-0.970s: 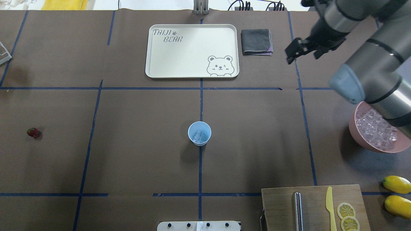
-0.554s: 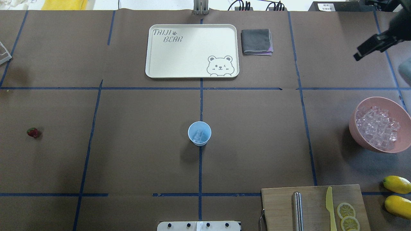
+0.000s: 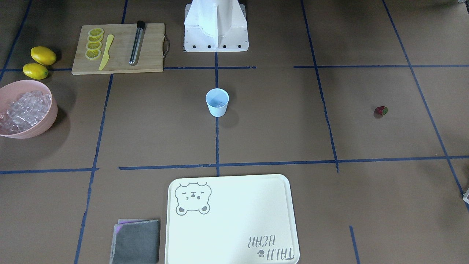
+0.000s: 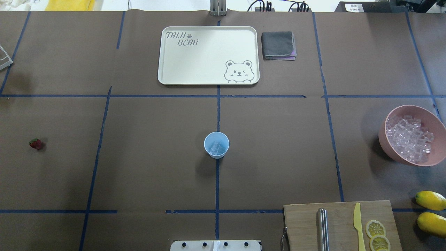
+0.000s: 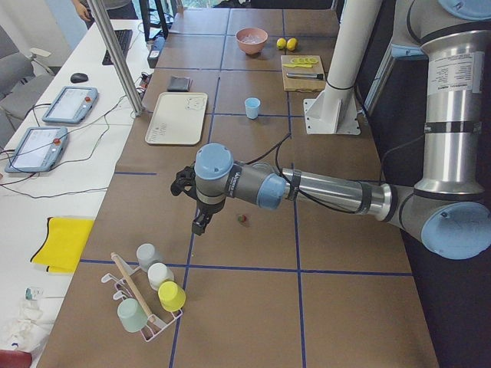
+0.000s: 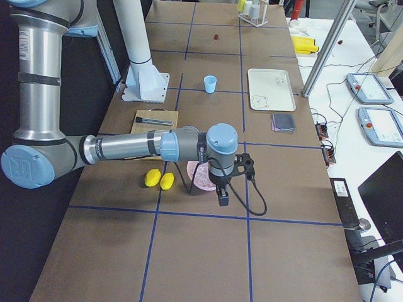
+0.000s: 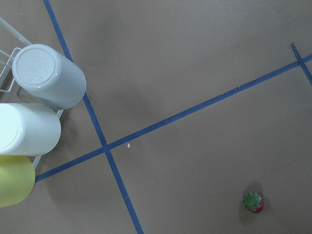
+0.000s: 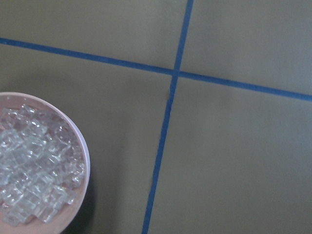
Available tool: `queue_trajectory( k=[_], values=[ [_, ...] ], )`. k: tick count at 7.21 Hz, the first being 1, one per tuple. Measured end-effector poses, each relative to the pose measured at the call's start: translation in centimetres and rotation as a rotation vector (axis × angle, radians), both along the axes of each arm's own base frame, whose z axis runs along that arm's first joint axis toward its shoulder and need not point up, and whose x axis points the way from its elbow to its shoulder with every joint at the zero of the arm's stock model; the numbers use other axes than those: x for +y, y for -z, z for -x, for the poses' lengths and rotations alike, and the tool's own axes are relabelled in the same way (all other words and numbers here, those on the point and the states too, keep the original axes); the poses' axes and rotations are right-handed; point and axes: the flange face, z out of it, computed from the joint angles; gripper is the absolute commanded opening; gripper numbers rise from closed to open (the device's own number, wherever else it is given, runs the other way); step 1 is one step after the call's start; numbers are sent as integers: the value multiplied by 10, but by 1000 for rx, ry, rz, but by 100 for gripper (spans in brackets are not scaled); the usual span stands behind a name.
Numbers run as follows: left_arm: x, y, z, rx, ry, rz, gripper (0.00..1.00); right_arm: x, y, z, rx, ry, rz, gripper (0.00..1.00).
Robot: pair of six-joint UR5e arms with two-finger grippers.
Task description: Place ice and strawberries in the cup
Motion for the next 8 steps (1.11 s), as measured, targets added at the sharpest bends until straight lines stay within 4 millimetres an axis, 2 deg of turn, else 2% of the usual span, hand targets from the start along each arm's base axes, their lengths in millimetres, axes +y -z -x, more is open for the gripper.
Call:
queue_trajectory(
  k=[1, 2, 5, 8],
  values=[
    [0, -2, 0, -1, 1, 6, 100, 17, -14, -8, -4, -20, 32, 100],
    [-1, -5, 0, 0, 1, 16, 100, 24, -18, -11, -14, -37, 48, 100],
    [-1, -5, -2, 46, 84, 126, 100, 20, -10, -12, -33, -82, 72, 100],
    [-1, 3, -8, 33, 105, 140, 100, 20, -11, -12, -34, -86, 76, 100]
  ],
)
